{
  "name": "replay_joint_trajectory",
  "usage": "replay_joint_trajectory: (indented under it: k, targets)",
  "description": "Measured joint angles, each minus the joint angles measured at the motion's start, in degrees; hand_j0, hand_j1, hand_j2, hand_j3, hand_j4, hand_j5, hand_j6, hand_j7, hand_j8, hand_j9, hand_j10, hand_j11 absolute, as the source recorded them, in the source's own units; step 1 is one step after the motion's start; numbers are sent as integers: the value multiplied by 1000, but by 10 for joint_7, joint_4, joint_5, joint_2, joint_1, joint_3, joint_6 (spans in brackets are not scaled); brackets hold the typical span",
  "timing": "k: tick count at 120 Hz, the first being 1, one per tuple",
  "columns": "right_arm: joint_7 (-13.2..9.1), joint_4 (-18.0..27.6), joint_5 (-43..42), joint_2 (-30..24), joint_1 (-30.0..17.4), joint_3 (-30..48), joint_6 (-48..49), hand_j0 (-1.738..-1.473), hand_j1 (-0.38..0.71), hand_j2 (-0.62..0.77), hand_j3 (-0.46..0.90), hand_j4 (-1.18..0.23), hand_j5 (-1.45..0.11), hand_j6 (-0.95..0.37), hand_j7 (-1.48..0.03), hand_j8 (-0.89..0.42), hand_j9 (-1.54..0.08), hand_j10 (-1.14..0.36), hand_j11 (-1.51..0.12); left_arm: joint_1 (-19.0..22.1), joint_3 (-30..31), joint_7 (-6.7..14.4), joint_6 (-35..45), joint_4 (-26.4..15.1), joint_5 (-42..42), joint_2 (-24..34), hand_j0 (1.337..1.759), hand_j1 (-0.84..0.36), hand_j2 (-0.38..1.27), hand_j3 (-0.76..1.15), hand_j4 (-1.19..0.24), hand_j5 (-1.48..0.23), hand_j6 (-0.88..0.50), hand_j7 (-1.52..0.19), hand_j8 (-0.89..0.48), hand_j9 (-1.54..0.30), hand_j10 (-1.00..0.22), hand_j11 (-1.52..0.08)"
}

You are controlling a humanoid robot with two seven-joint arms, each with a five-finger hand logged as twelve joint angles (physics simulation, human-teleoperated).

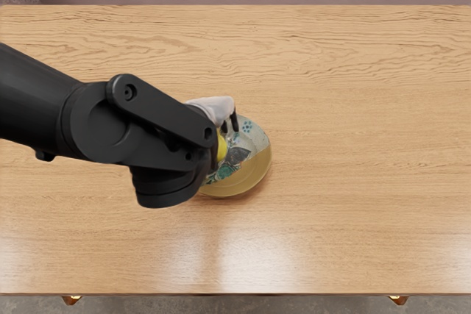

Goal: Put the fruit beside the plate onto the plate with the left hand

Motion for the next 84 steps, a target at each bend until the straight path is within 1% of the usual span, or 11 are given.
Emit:
replay_joint_trajectory:
  k: [16, 32, 42, 50, 58, 67, 75, 84]
  targets:
    - [0, 0, 0, 0, 0, 0, 0, -1658, -302, -10, 0, -34, -49, -32, -50, -34, -49, -35, -49, 2, -5, 0, 0, 6, -5, 0, 1658, -74, 145, 0, -366, -479, -357, -479, -345, -478, -366, -478]
    - [0, 0, 0, 0, 0, 0, 0, -1658, -302, -10, 0, -34, -49, -32, -50, -34, -49, -35, -49, -14, -9, -1, 0, 12, -7, 1, 1658, -15, 100, 0, -311, -406, -306, -406, -300, -405, -311, -405]
    - [0, 0, 0, 0, 0, 0, 0, -1658, -302, -10, 0, -34, -49, -32, -50, -34, -49, -35, -49, -9, -13, -5, 0, 15, 7, 71, 1658, 7, 83, 0, -290, -378, -287, -378, -283, -378, -290, -378]
    - [0, 0, 0, 0, 0, 0, 0, -1658, -302, -10, 0, -34, -49, -32, -50, -34, -49, -35, -49, 5, -29, -16, 0, 16, 19, 134, 1658, 19, 74, 0, -278, -363, -276, -363, -273, -362, -279, -362]
    - [0, 0, 0, 0, 0, 0, 0, -1658, -302, -10, 0, -34, -49, -32, -50, -34, -49, -35, -49, 33, -56, -32, 0, 15, 30, 193, 1658, 28, 67, 0, -271, -352, -269, -352, -267, -352, -271, -352]
    - [0, 0, 0, 0, 0, 0, 0, -1658, -302, -10, 0, -34, -49, -32, -50, -34, -49, -35, -49, 71, -103, -58, -8, 15, 36, 275, 1658, 34, 62, 0, -264, -344, -264, -344, -262, -344, -265, -344]
    - [0, 0, 0, 0, 0, 0, 0, -1658, -302, -10, 0, -34, -49, -32, -50, -34, -49, -35, -49, 105, -144, -91, -52, 14, 39, 342, 1658, 38, 59, 0, -261, -339, -260, -339, -259, -339, -261, -339]
    - [0, 0, 0, 0, 0, 0, 0, -1658, -302, -10, 0, -34, -49, -32, -50, -34, -49, -35, -49, 149, -184, -130, -127, 14, 41, 395, 1658, 42, 57, 0, -258, -335, -257, -335, -257, -335, -258, -335]
